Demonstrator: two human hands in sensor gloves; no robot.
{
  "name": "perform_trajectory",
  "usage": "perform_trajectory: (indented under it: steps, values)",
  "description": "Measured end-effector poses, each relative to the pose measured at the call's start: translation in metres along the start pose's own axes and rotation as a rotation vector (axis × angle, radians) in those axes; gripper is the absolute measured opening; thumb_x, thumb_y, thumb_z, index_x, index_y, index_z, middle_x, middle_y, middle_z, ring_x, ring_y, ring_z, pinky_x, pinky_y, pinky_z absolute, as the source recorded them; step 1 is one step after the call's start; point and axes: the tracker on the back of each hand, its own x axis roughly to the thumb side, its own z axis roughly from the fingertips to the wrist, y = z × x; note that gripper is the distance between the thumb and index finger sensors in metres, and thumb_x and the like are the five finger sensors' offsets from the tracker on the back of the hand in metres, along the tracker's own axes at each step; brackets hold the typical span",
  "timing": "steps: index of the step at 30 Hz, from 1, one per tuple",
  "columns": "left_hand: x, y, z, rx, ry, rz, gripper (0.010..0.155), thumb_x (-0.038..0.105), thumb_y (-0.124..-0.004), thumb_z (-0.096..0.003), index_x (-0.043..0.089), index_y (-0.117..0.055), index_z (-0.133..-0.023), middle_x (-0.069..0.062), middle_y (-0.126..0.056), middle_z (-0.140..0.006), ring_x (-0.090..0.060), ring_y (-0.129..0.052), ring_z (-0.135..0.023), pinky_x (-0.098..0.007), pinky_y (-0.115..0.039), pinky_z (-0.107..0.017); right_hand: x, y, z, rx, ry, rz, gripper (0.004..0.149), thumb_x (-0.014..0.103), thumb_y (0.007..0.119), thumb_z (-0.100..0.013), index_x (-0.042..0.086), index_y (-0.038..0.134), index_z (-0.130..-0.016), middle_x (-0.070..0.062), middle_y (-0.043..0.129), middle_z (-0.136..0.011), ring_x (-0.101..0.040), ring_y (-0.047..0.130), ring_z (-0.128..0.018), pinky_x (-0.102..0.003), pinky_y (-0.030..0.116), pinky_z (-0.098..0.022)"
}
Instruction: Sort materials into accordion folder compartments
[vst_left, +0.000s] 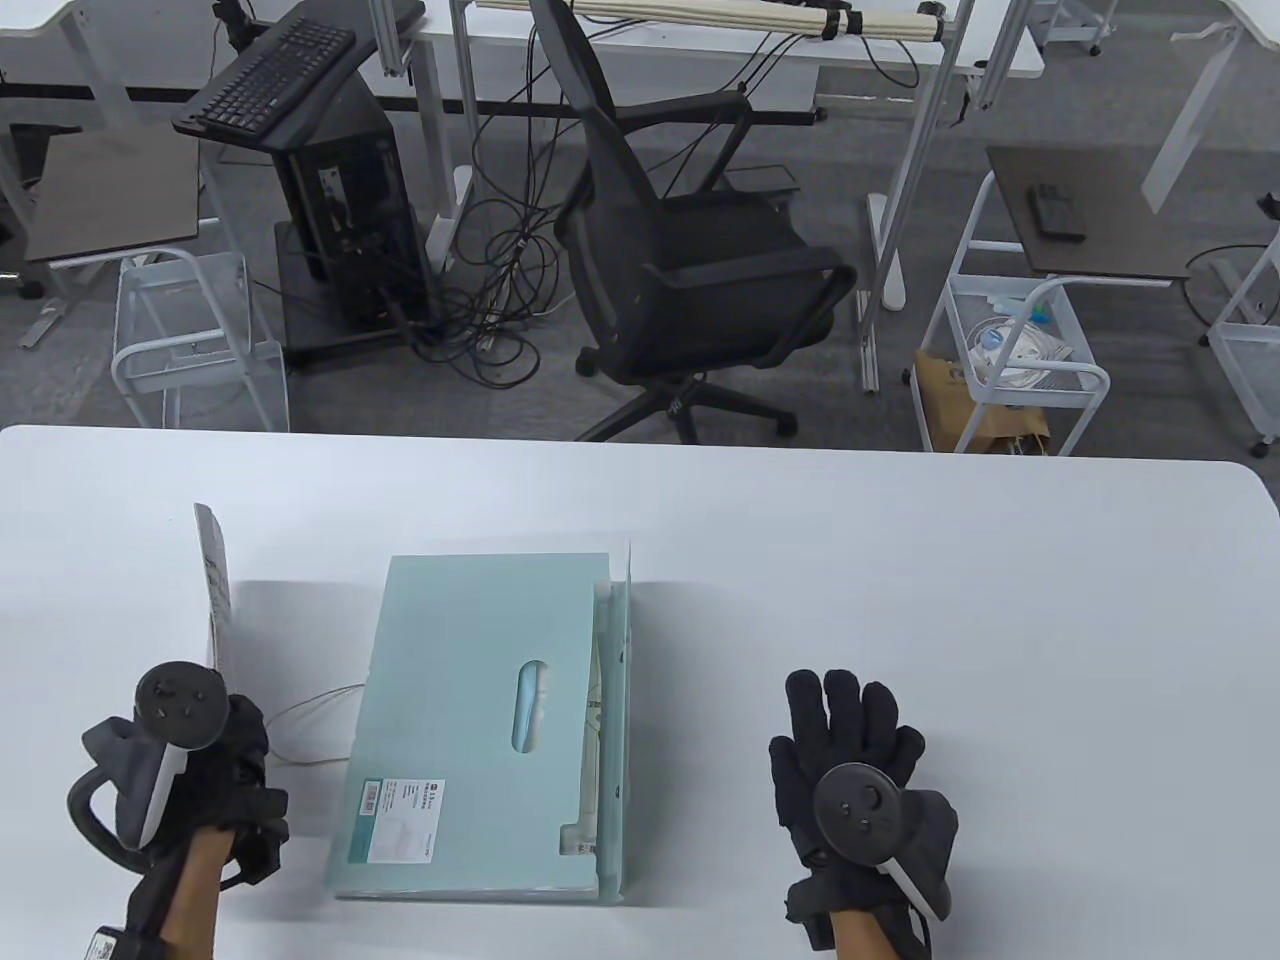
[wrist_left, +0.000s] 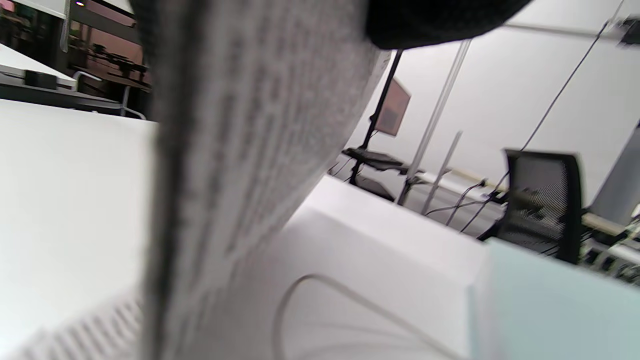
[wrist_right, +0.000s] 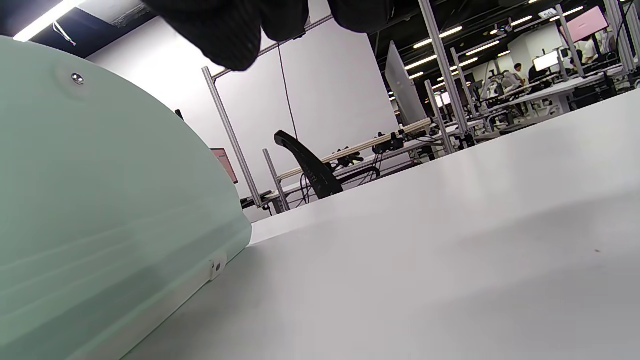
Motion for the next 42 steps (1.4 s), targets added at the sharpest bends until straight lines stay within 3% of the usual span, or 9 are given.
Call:
perform_trajectory:
  steps: [10, 16, 21, 27, 35, 37, 39, 42]
  values:
    - [0.076, 0.076, 0.056, 0.149, -0.323, 0.229, 0.038, 0.036, -0.069, -0.0466, 0.017, -0.070, -0.080, -0.011, -0.071, -0.100, -0.019, -0.106, -0.057, -0.030, -0.096, -0.038, -0.001, -0.002, 0.001, -0.030, -0.013, -0.046, 0.058, 0.035, 0.065, -0.067, 0.016, 0.038, -0.116, -0.026, 0.029, -0.120, -0.063, 0.019, -0.101, -0.081, 0.017, -0.065]
    - [0.116, 0.099, 0.089, 0.063, -0.580, 0.406, 0.039, 0.036, -0.068, -0.0487, 0.019, -0.068, -0.083, -0.010, -0.068, -0.103, -0.020, -0.103, -0.064, -0.032, -0.094, -0.043, -0.004, 0.002, 0.000, -0.015, -0.012, -0.130, 0.060, 0.038, 0.062, -0.067, 0.016, 0.036, -0.116, -0.026, 0.028, -0.120, -0.062, 0.019, -0.101, -0.081, 0.017, -0.065]
    - [0.151, 0.088, 0.117, 0.051, -0.795, 0.427, 0.040, 0.038, -0.066, -0.0493, 0.022, -0.066, -0.086, -0.008, -0.069, -0.103, -0.020, -0.103, -0.065, -0.033, -0.094, -0.045, -0.007, 0.002, -0.001, -0.010, -0.043, -0.274, 0.062, 0.042, 0.059, -0.066, 0.018, 0.031, -0.116, -0.026, 0.026, -0.120, -0.062, 0.020, -0.102, -0.079, 0.016, -0.067]
    - [0.189, 0.069, 0.151, -0.001, -0.966, 0.461, 0.040, 0.039, -0.066, -0.0493, 0.024, -0.066, -0.086, -0.006, -0.068, -0.105, -0.020, -0.103, -0.066, -0.034, -0.093, -0.046, -0.011, 0.002, -0.002, -0.009, -0.085, -0.548, 0.065, 0.044, 0.057, -0.066, 0.015, 0.030, -0.116, -0.026, 0.027, -0.120, -0.061, 0.024, -0.102, -0.078, 0.017, -0.068]
    - [0.235, 0.049, 0.197, -0.124, -1.181, 0.532, 0.040, 0.039, -0.065, -0.0491, 0.025, -0.065, -0.087, -0.005, -0.068, -0.105, -0.019, -0.103, -0.067, -0.033, -0.093, -0.048, -0.014, 0.009, -0.006, 0.128, -0.198, -1.101, 0.084, 0.057, 0.055, -0.064, 0.007, 0.010, -0.114, -0.029, 0.017, -0.121, -0.064, 0.021, -0.103, -0.078, 0.017, -0.070]
    - [0.241, 0.044, 0.203, -0.160, -1.193, 0.543, 0.040, 0.039, -0.064, -0.0492, 0.025, -0.064, -0.087, -0.005, -0.067, -0.105, -0.019, -0.102, -0.068, -0.033, -0.093, -0.048, -0.015, 0.009, -0.007, 0.154, -0.247, -1.192, 0.089, 0.061, 0.055, -0.063, 0.004, 0.008, -0.114, -0.031, 0.020, -0.121, -0.066, 0.029, -0.103, -0.079, 0.022, -0.071]
    - [0.245, 0.037, 0.205, -0.184, -1.195, 0.545, 0.040, 0.039, -0.064, -0.0492, 0.025, -0.064, -0.087, -0.006, -0.067, -0.105, -0.020, -0.102, -0.068, -0.034, -0.093, -0.048, -0.014, 0.008, -0.008, 0.207, -0.309, -1.331, 0.091, 0.061, 0.057, -0.064, 0.002, 0.010, -0.114, -0.034, 0.031, -0.120, -0.069, 0.051, -0.098, -0.077, 0.040, -0.072]
    - [0.246, 0.026, 0.200, -0.192, -1.170, 0.527, 0.041, 0.040, -0.063, -0.0491, 0.025, -0.063, -0.087, -0.007, -0.067, -0.105, -0.020, -0.102, -0.068, -0.034, -0.093, -0.048, -0.012, 0.007, -0.009, 0.196, -0.325, -1.477, 0.089, 0.053, 0.064, -0.066, -0.002, 0.012, -0.112, -0.033, 0.050, -0.112, -0.062, 0.070, -0.090, -0.070, 0.056, -0.070]
